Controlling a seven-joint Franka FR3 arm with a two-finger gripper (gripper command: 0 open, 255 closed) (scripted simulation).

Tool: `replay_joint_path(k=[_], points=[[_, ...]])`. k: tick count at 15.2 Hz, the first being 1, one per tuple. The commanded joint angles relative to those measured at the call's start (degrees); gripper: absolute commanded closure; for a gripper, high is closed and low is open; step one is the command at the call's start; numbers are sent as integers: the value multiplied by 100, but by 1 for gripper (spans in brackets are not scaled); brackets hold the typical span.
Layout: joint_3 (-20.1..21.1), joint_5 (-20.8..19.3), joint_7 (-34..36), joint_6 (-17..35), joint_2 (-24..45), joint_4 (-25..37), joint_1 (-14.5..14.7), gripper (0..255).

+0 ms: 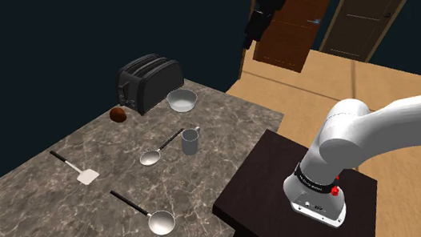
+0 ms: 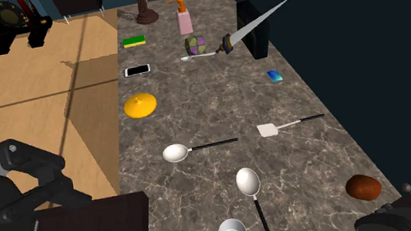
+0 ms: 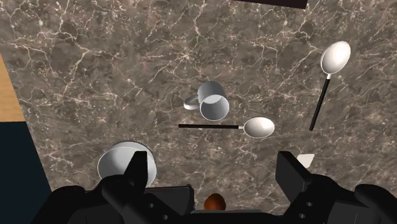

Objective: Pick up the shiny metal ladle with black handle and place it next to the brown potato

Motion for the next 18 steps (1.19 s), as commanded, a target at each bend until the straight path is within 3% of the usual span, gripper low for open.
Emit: replay_joint_path(k=[1,10,18], points=[[0,0,0,0,0,0,0,0],[721,435,690,1360,345,-1090,284,0],[1412,804,1304,2717,1233,-1599,577,0]])
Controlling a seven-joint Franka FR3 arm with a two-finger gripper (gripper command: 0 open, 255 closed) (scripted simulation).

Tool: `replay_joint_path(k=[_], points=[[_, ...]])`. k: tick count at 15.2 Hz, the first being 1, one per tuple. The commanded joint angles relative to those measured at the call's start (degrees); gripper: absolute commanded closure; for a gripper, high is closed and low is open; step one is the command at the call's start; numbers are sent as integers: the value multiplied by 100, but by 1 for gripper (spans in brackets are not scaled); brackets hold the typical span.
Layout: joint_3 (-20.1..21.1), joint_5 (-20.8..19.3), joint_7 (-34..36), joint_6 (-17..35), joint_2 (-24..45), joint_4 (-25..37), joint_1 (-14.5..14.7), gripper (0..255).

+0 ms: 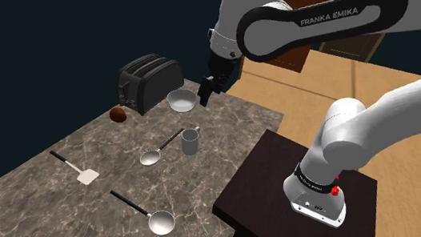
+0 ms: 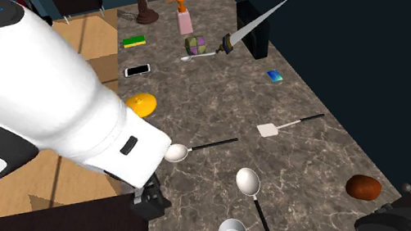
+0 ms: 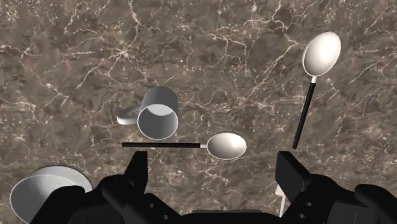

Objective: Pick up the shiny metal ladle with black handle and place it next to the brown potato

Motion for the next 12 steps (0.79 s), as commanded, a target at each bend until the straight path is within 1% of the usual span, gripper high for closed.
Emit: replay_joint_path(k=[1,7,10,12], points=[[178,81,154,395,288,-107,66,0],[726,184,671,1449,1355,-117,198,0],[1008,112,987,1955,1977,-15,209,0],[1193,-14,1241,2275,2418,90,196,0]])
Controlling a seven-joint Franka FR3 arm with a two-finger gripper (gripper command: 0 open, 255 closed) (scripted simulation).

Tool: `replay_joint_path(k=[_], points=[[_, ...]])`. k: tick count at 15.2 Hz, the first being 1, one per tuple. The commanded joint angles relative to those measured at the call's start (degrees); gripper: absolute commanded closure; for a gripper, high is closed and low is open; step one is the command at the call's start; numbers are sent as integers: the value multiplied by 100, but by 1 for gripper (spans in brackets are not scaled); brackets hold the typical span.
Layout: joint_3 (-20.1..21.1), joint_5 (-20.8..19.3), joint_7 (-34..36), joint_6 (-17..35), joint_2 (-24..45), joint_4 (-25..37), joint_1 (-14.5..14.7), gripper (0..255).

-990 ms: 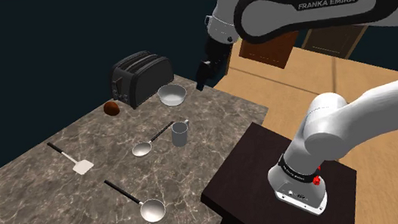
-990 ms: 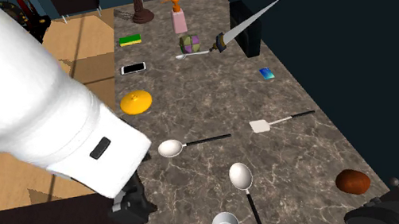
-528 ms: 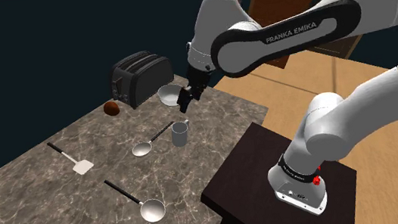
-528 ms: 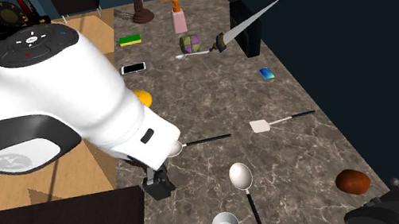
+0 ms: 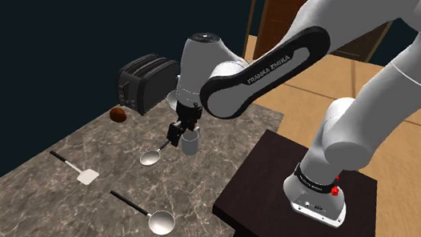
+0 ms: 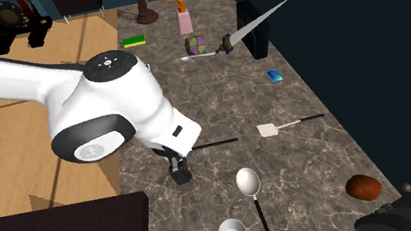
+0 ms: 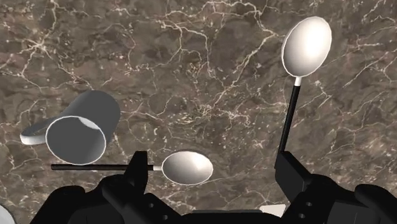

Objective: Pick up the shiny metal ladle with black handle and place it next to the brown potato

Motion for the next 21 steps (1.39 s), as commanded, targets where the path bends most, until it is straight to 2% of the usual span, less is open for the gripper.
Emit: replay_joint_path(k=[1,4,8,11,14,17,21], points=[[178,-149,264,343,453,97,-18,0],[408,-573,788,763,1161,333,-49,0],[485,-1450,1682,1193,2145,761,62,0],[294,-2106,2333,1405,2865,1169,375,0],[9,-2569,2830,1549,3543,1637,794,0],[-248,-2857,3185,1640,4193,2156,1200,0],[-501,-3051,3492,1686,5040,2928,1667,0]])
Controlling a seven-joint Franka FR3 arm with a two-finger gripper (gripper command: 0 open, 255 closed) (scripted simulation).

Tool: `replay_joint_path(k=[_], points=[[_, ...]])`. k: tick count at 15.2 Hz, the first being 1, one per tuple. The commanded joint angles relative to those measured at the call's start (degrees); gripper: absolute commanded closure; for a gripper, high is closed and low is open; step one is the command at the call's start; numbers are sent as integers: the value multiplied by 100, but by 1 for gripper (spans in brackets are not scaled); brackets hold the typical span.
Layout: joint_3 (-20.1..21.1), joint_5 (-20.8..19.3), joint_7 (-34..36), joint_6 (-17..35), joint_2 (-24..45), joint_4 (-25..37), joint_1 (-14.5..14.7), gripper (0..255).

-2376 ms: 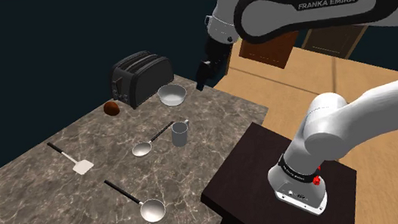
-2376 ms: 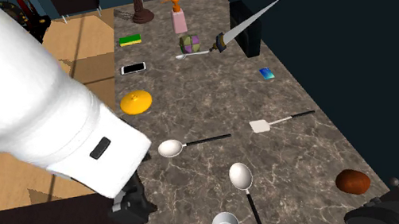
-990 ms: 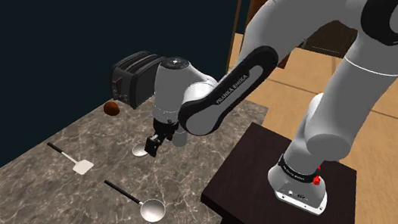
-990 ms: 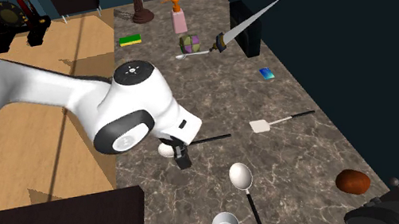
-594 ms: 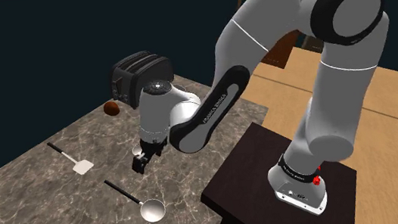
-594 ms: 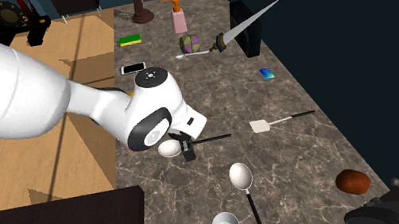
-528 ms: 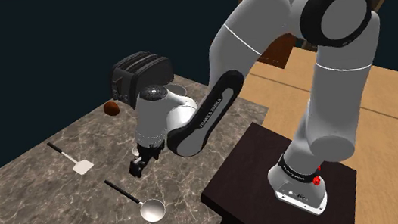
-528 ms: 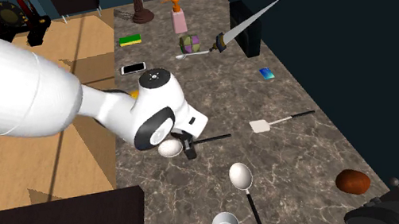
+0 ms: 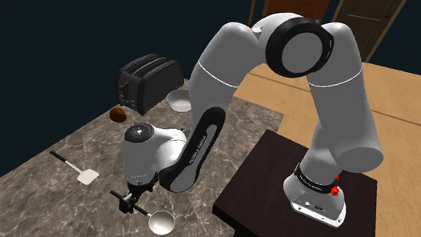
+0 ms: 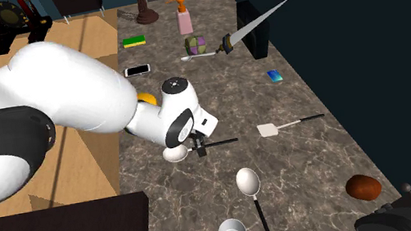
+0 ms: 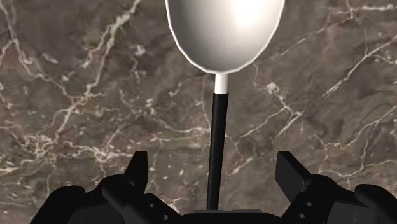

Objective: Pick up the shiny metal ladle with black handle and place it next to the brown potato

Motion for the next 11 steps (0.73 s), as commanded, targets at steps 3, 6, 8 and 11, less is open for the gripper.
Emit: replay_joint_path(k=[3,6,8,11], points=[[-128,-82,100,61,408,339,181,0],[-228,-144,148,170,644,474,269,0],[-307,-189,185,257,848,599,340,0],[-308,-188,184,258,848,599,341,0]])
